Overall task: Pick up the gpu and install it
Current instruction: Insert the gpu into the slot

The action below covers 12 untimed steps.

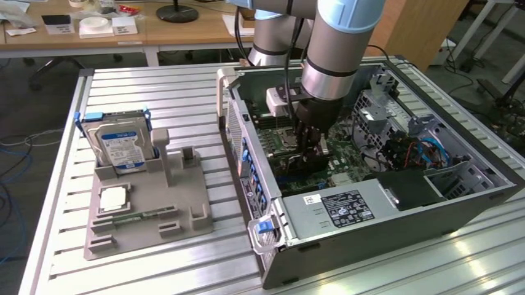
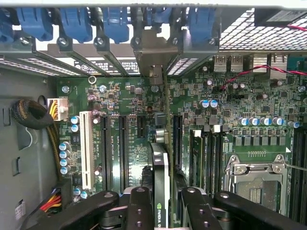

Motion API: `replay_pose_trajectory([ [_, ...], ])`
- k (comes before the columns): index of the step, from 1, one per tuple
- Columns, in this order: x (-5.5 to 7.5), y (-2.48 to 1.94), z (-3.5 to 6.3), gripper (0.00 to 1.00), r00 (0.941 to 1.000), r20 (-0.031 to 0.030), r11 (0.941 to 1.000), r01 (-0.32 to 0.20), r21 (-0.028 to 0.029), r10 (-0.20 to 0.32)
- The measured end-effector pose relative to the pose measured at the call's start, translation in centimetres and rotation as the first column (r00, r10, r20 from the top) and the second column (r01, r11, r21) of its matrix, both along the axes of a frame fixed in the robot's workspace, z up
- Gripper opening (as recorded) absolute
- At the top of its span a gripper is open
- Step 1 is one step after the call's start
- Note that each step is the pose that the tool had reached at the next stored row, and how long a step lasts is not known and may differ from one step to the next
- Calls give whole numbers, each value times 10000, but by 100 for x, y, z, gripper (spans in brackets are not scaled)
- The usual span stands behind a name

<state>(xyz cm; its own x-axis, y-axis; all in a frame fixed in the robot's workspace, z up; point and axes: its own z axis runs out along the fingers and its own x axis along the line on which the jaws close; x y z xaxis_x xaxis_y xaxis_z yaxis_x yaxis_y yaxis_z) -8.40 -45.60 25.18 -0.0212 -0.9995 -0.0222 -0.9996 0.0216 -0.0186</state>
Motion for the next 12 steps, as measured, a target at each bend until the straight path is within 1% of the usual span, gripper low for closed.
replay_pose_trajectory([
  [4, 0, 0, -1, 28, 10000, 1, 10000, 0, 3, 0],
  [7, -1, -15, -7, 28, 10000, 1, 10000, 0, 12, 0],
  [12, -1, -17, -7, 28, 10000, 1, 10000, 1, 16, -1],
])
